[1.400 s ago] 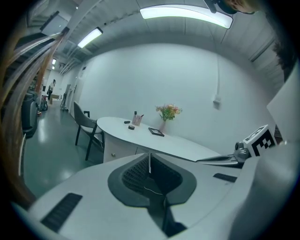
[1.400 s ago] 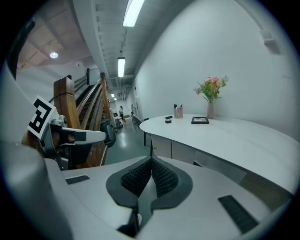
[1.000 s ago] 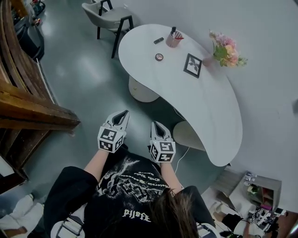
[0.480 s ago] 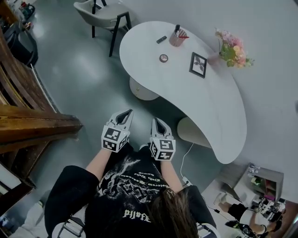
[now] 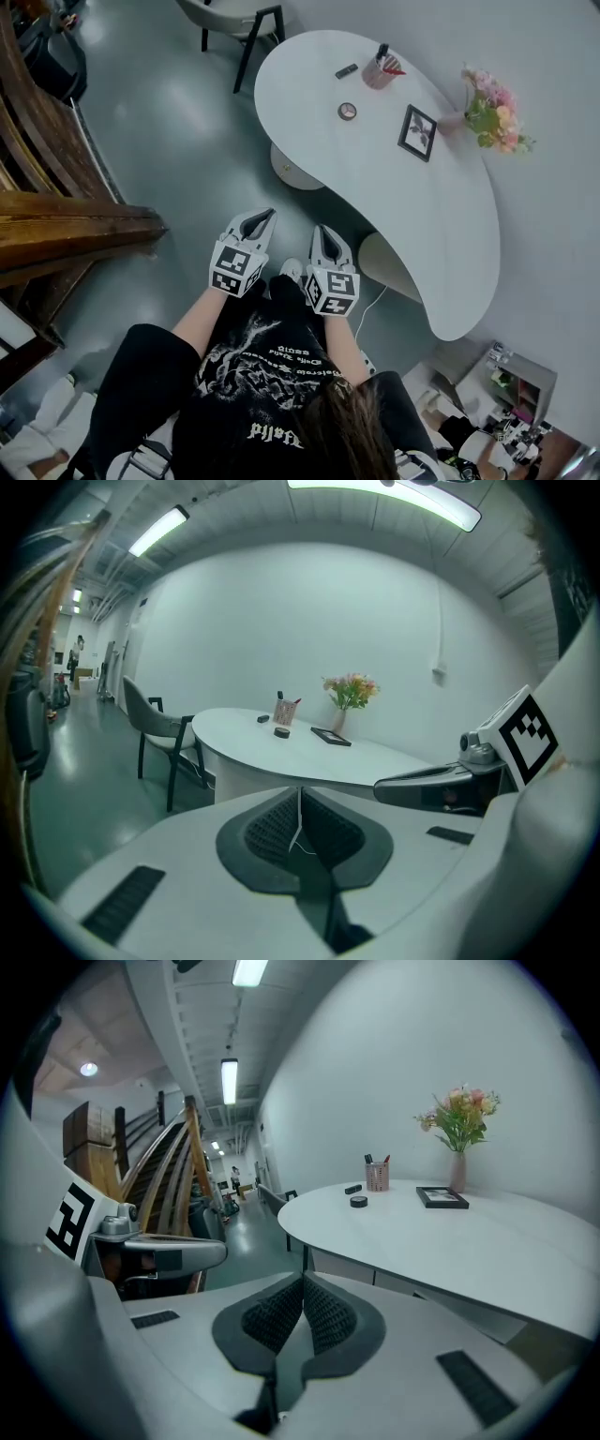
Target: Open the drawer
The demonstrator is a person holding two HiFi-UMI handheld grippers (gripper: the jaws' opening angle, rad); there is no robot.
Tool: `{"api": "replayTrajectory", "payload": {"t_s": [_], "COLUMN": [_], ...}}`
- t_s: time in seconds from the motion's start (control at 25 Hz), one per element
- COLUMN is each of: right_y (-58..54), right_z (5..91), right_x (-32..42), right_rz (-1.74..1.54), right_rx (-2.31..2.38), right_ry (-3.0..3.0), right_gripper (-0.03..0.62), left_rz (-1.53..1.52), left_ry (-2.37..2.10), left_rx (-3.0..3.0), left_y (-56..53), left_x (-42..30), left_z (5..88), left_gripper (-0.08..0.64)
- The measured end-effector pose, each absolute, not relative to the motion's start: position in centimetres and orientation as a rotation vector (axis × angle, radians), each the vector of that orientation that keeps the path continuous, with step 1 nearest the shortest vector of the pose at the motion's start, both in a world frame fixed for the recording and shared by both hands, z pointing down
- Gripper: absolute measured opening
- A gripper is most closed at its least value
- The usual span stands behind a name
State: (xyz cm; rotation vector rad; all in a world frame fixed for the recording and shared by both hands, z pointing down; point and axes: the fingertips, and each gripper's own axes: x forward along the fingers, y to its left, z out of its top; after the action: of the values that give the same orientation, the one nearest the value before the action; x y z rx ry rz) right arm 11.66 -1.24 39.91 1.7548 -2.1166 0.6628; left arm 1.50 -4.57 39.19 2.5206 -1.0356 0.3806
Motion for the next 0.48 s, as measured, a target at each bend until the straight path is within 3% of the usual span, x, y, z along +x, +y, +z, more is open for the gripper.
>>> {"api": "replayTrajectory", "payload": {"t_s": [0.48], "right_y": [-2.2], "right_z": [42.6], "right_x": [12.2], "right_rz": [0.664], "right_rx": [1.612], "right_ry": [-2.136], "right_gripper": [0.025], "left_rz": [0.427], "left_ry": [-1.086], "left_rx": [2.468], "left_y": [-6.1], "left_x": [2.5], "left_z": [42.0], "left_gripper": [0.028]}}
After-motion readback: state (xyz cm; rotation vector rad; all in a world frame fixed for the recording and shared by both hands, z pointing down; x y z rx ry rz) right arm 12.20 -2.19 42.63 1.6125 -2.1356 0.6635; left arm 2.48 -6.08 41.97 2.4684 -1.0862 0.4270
